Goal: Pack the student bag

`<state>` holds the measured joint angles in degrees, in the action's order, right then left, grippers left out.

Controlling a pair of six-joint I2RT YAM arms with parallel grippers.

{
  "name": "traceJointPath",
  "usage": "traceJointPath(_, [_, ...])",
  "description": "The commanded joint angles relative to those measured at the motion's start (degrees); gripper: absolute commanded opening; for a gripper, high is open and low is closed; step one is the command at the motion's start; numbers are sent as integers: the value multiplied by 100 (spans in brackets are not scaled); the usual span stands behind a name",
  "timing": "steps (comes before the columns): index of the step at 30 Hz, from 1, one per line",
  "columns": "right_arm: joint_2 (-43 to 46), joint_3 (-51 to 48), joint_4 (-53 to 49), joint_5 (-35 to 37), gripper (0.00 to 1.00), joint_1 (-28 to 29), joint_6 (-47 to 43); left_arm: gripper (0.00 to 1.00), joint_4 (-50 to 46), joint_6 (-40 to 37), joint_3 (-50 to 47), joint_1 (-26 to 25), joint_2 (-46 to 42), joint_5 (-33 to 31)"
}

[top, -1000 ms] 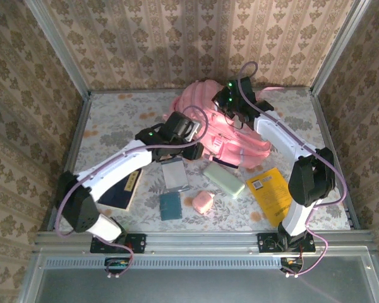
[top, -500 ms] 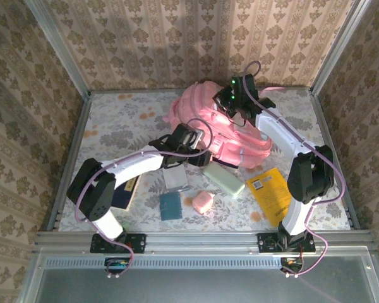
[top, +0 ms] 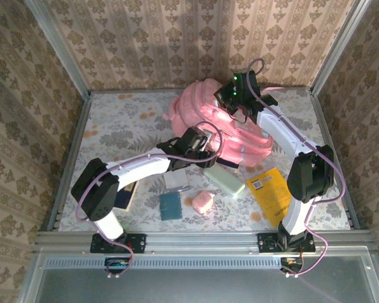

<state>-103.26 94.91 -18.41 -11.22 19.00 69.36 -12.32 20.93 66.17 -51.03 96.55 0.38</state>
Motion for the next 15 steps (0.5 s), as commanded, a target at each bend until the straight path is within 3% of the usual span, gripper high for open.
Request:
traceJointPath(1, [96,378,502,-223,0,24,233,60,-73,-48,191,-60,204,-179])
traceJointPath(9, [87,301,620,-283,0,64,392,63,-178,-13,518,-118,569,-428])
traceJointPath(15, [61,149,896,-409,0,95,458,47,-264,-56,616,-148,586,-777])
